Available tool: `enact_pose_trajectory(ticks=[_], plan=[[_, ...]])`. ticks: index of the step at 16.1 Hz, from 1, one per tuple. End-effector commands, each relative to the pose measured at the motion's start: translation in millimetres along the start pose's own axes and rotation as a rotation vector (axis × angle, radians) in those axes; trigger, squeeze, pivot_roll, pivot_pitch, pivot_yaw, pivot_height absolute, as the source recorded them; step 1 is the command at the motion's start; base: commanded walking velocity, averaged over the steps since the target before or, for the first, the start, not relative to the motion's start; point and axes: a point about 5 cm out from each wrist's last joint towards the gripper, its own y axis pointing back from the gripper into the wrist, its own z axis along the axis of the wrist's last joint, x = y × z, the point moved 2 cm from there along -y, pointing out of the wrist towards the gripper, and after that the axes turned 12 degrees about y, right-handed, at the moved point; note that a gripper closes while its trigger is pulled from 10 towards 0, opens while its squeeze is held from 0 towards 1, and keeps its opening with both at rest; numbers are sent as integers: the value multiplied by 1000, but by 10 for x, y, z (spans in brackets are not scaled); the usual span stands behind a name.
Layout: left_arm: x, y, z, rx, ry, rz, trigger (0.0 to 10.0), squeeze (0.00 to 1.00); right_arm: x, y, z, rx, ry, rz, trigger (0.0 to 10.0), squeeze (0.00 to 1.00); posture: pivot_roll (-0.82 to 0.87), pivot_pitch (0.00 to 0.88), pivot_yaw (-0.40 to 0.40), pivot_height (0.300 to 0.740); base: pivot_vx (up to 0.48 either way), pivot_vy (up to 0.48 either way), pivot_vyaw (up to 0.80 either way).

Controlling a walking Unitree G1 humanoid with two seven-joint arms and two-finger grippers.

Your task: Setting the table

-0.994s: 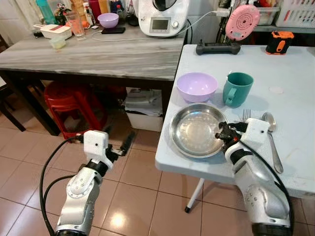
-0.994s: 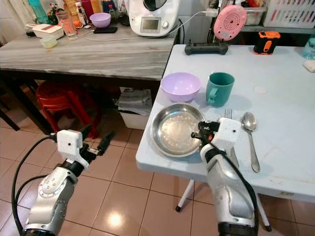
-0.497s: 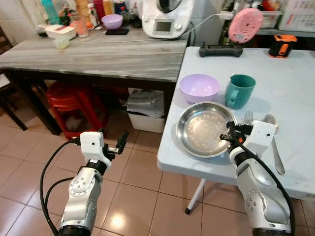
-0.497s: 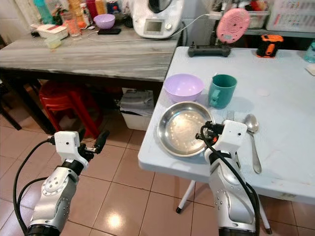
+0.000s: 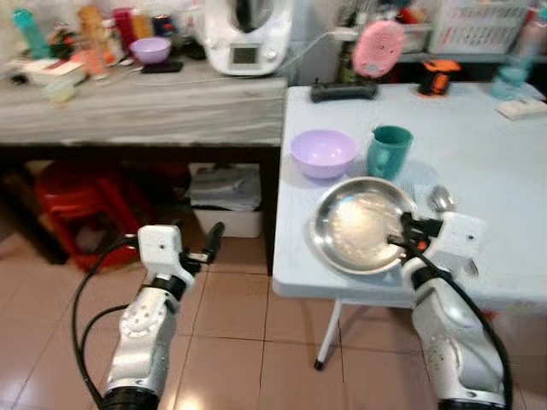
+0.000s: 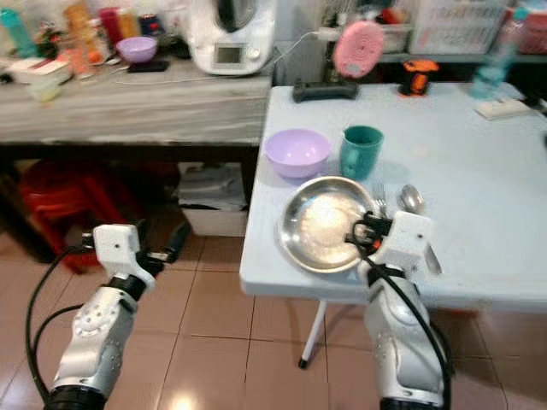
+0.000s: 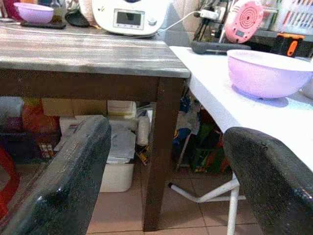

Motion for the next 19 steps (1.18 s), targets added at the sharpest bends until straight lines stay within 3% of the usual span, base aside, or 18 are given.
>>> enact_pose_trajectory(ticks=[1,7,19], plan=[[-7,-8,-9,2,1,-2,10000,0,-34,11,-69,27,18,-14,10000,0,-83,21,94,740,0,424,0],[-28,-23,-9,-2,8,-10,10000,0,-56,15,-32,-25,91,-34,10000,0,-83,14,98,740,0,424,0],[-68,-77,-5,-8,9,-17,10000,0,-83,6,19,-57,66,-69,10000,0,-86,0,107,740,0,440,0]])
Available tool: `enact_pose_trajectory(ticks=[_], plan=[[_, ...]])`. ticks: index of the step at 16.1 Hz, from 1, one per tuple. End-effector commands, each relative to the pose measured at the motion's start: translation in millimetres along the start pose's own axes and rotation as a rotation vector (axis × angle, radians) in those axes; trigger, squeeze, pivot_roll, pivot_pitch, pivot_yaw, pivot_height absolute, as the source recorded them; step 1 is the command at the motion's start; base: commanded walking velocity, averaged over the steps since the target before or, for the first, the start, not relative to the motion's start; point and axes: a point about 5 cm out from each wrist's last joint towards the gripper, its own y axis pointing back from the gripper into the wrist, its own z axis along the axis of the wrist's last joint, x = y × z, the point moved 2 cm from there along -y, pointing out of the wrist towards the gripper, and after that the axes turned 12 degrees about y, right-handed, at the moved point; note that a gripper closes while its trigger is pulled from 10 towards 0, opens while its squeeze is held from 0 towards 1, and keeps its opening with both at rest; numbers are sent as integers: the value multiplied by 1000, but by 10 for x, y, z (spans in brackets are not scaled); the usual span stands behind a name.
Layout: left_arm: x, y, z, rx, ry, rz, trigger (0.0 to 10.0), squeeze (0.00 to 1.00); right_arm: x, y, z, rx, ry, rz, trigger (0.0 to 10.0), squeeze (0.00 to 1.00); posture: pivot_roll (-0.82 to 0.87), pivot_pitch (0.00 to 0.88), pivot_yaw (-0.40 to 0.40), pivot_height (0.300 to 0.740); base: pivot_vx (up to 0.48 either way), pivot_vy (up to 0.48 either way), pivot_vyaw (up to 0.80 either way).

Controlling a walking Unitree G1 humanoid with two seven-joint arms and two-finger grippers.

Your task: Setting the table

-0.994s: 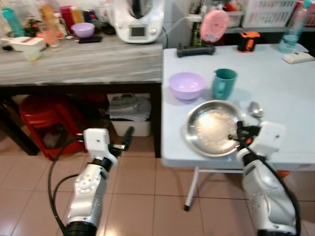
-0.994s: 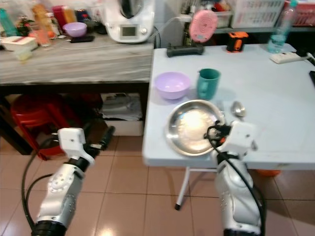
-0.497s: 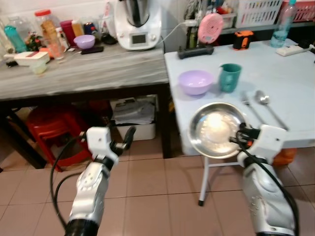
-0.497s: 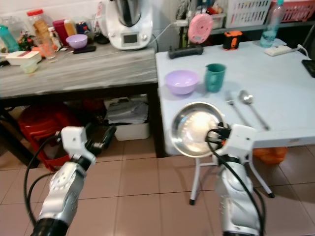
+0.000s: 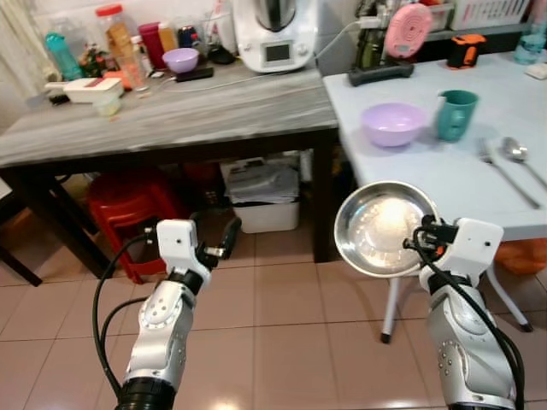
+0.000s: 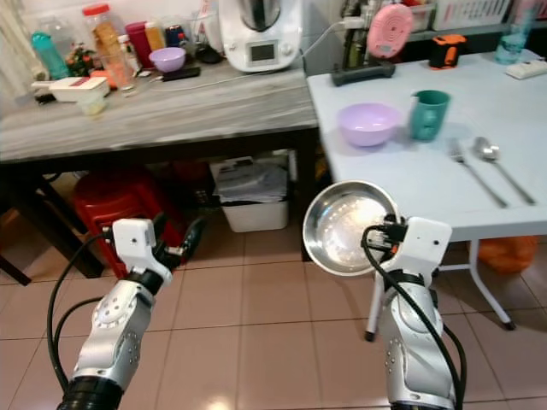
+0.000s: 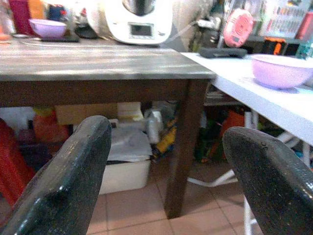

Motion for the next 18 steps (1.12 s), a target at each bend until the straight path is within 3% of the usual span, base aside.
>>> enact_pose_trajectory(ticks=[1,10,13,18], plan=[[138,53,38,-3,-25,39,10000,0,112,-8,74,-29,-25,29,10000,0,-86,0,107,740,0,450,0],[155,46,55,-12,-34,46,10000,0,167,6,134,-80,9,73,10000,0,-84,0,106,740,0,456,0],[137,55,81,-21,-66,24,10000,0,156,10,139,-85,14,78,10000,0,-85,0,104,740,0,0,0],[125,65,81,-13,-36,-15,10000,0,177,2,152,-95,21,93,10000,0,-84,0,103,740,234,0,219]])
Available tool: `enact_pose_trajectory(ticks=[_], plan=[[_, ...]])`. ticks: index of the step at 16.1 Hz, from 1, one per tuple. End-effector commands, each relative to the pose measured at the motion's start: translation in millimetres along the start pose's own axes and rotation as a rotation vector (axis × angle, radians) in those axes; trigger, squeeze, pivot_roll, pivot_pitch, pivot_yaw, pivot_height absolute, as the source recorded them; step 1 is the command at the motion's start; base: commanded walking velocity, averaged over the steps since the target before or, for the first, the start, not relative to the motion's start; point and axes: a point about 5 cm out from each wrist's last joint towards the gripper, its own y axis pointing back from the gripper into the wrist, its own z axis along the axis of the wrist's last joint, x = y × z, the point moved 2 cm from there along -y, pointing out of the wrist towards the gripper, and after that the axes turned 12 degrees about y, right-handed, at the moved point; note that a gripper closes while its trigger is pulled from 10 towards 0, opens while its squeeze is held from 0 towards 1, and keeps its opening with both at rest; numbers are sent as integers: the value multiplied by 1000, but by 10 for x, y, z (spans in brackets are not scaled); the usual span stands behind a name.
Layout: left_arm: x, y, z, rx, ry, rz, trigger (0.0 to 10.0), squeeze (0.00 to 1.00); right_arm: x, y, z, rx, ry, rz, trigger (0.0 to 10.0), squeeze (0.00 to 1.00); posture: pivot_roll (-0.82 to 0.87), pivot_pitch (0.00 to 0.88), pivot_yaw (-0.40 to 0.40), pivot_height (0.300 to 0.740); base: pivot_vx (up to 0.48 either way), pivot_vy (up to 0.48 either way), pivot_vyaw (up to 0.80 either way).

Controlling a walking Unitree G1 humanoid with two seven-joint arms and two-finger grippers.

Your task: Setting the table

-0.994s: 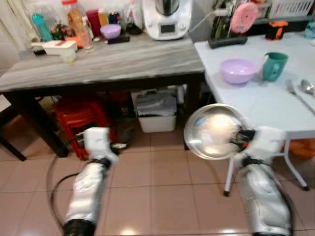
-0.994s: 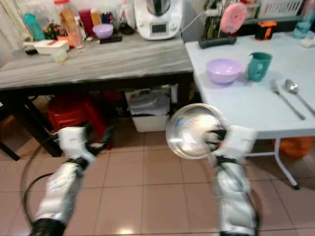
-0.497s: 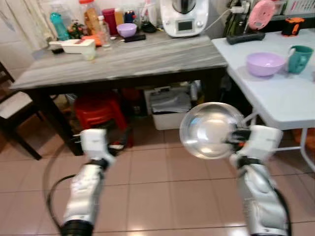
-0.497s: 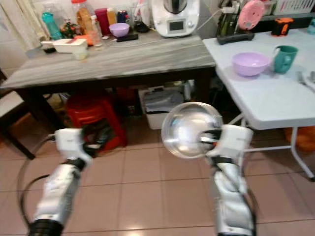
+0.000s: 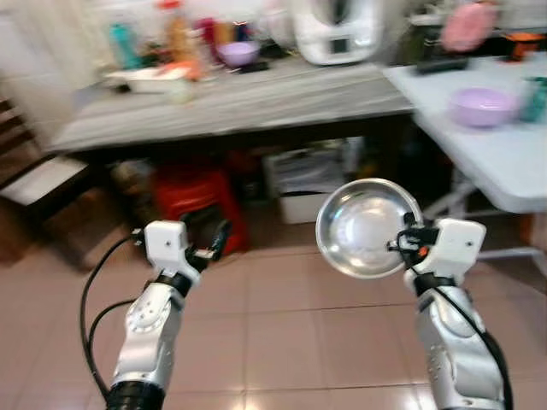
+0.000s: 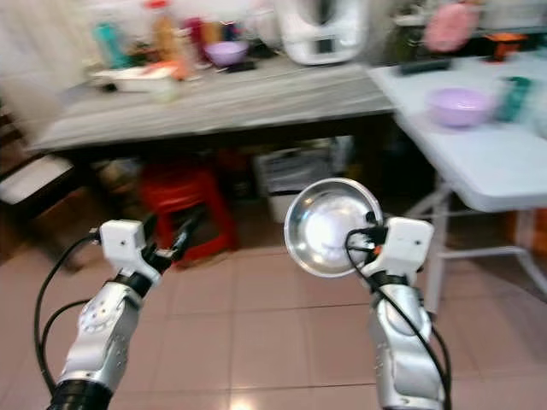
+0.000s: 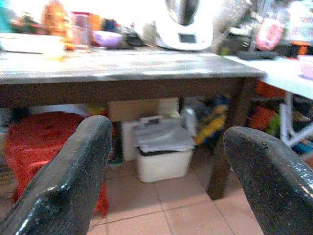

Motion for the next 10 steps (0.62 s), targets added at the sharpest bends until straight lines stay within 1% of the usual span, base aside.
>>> enact_pose_trajectory(ticks=[1,6,10], plan=[[45,25,18,2,-7,6,10000,0,31,-30,90,-38,-11,7,10000,0,-82,0,104,740,326,0,0],[18,43,-2,11,3,-11,10000,0,47,-30,84,-37,-12,8,10000,0,-82,0,106,740,366,0,0],[8,42,-6,15,5,-17,10000,0,21,-27,78,-35,-17,-6,10000,0,-84,0,108,740,382,0,0]])
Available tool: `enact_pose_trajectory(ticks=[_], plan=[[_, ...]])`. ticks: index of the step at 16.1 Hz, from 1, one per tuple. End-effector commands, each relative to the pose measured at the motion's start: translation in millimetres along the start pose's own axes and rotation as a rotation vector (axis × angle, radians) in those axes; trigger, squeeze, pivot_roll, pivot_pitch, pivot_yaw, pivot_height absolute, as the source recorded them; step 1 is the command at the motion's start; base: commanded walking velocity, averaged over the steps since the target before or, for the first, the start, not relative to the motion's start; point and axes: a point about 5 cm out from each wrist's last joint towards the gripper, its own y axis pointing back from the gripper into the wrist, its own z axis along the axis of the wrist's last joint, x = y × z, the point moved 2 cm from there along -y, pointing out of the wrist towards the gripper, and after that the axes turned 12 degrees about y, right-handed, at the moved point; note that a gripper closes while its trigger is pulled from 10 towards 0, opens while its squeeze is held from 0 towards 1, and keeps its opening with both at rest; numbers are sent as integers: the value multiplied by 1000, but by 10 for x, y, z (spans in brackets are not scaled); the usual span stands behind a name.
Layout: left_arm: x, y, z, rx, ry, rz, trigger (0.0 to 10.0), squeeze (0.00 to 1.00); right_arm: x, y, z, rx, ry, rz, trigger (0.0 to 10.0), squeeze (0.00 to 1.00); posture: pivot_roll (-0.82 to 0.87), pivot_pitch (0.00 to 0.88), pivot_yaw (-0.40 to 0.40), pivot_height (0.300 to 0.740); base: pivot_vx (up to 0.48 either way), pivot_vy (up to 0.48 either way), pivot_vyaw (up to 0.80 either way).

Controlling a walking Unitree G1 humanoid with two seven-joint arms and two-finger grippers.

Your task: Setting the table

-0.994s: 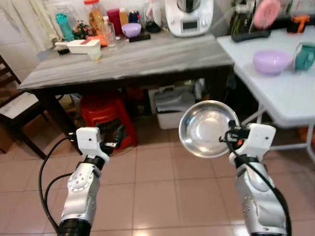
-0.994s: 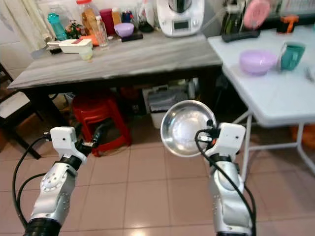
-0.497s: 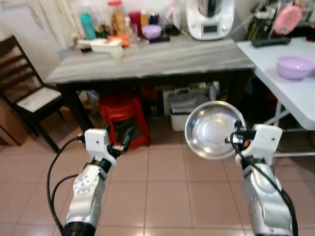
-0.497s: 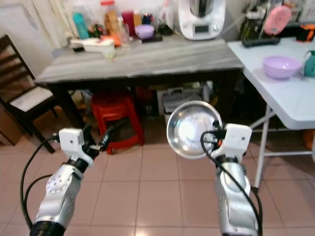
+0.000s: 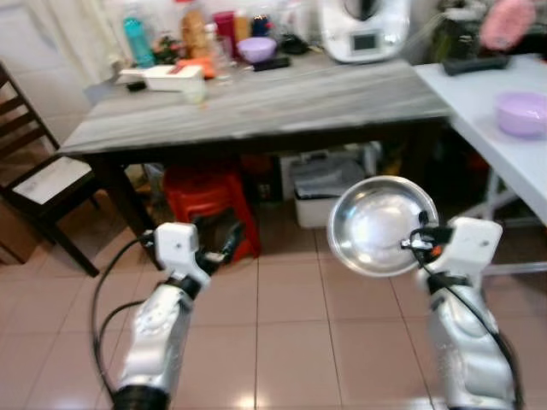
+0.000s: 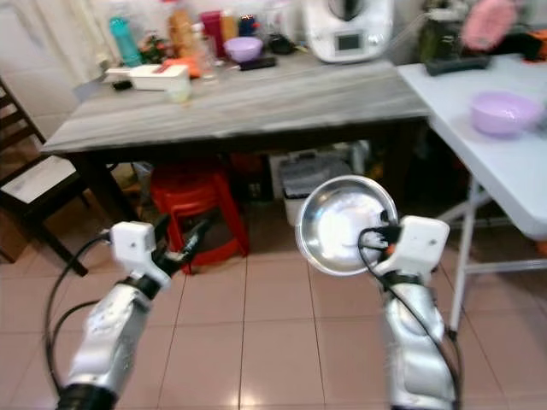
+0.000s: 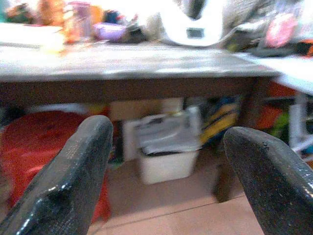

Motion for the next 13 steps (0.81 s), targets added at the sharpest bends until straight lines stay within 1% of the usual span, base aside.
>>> enact_pose_trajectory(ticks=[1,4,7,10,13], plan=[[-23,-33,42,-10,1,-12,10000,0,-25,-7,43,-18,5,-6,10000,0,-87,0,110,740,382,0,0],[1,-2,60,-23,-3,3,10000,0,-31,3,55,-26,22,-3,10000,0,-89,0,112,740,385,0,0],[43,69,47,-18,-10,20,10000,0,-45,0,52,-26,29,-8,10000,0,-84,0,110,740,390,0,0],[-15,84,6,-7,-1,7,10000,0,-41,-25,61,-29,27,-5,10000,0,-79,0,106,740,389,0,0],[-6,93,11,-3,-1,5,10000,0,-50,-32,54,-24,15,-8,10000,0,-80,0,106,740,391,0,0]])
